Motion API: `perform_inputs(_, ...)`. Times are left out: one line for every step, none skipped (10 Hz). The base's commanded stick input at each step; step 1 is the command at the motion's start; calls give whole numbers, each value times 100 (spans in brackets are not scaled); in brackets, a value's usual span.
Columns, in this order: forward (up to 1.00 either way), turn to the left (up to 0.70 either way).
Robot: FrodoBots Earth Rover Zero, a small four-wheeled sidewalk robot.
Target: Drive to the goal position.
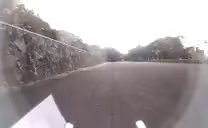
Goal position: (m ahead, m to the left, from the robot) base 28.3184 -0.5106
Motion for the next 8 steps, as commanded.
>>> perform_inputs(100,-29)
perform_inputs(100,-29)
perform_inputs(100,-29)
perform_inputs(100,-29)
perform_inputs(100,-23)
perform_inputs(100,-5)
perform_inputs(100,-1)
perform_inputs(100,0)
